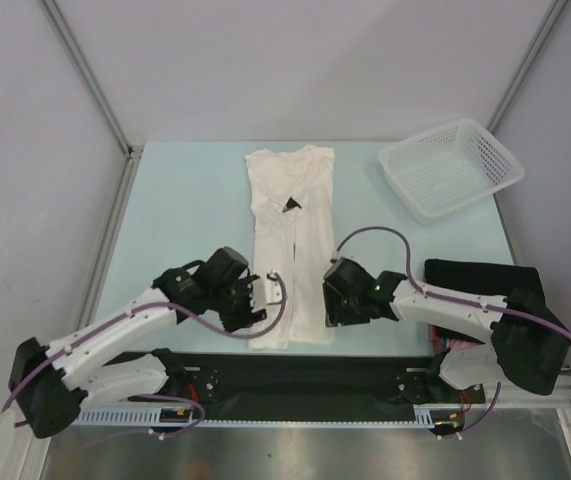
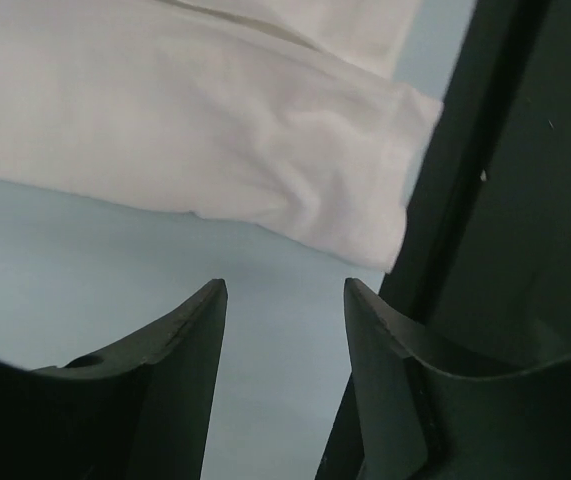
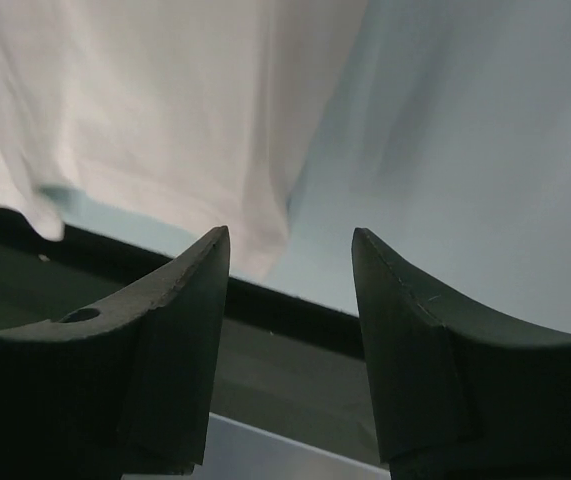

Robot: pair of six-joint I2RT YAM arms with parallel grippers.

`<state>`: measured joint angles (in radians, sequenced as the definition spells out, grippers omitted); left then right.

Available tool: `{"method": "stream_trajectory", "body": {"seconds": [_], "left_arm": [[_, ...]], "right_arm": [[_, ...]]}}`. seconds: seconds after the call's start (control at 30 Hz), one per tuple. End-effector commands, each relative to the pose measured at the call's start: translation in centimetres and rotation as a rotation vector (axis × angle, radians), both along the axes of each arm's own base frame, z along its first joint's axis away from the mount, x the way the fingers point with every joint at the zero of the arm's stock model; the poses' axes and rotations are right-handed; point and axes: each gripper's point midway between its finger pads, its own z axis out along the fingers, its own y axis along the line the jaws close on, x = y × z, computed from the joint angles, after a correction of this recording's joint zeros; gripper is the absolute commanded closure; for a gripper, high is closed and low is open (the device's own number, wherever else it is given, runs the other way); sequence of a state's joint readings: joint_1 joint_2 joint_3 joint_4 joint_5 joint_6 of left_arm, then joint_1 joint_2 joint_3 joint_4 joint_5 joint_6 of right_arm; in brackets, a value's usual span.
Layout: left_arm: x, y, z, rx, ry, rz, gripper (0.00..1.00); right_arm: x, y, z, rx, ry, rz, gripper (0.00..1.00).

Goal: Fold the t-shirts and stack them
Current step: Fold the tshirt

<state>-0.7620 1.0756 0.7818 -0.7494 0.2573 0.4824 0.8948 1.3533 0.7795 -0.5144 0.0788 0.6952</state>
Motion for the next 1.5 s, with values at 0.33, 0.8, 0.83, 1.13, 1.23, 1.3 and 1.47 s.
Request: {"method": "stream_trajectory", "body": {"seconds": [0.33, 0.8, 0.83, 1.13, 1.23, 1.3, 1.47], "left_arm": [[-2.9, 0.6, -0.4, 0.227, -0.501, -0.68, 0.36], [-4.7, -2.5, -7.8, 0.296, -0.498, -0.817, 0.42], [-4.7, -2.4, -7.9, 0.297, -0.494, -0.824, 0.45], [-5.6, -1.8, -7.3, 0.285, -0.421, -0.774, 1.0], [-7.4, -1.9, -4.9, 0.249, -0.311, -0.739, 1.0], [-7.7, -1.4, -4.3, 0.254, -0.291, -0.718, 1.0], [-9.1, -1.3, -2.7, 0.178, -0.177, -0.684, 1.0]], "right_arm": [[-4.6, 1.0, -1.0, 0.125, 0.03, -0.092, 0.46], [-4.3, 0.5, -3.3, 0.088, 0.076, -0.055, 0.8], [-4.5, 0.6, -3.4, 0.089, 0.081, -0.05, 0.83], [-6.8, 1.5, -2.4, 0.143, 0.127, 0.048, 1.0], [-9.4, 1.5, -2.4, 0.127, 0.182, 0.112, 1.0], [-10.7, 1.1, -2.5, 0.107, 0.224, 0.138, 1.0], [-11.0, 0.9, 0.1, 0.106, 0.232, 0.167, 1.0]]}}
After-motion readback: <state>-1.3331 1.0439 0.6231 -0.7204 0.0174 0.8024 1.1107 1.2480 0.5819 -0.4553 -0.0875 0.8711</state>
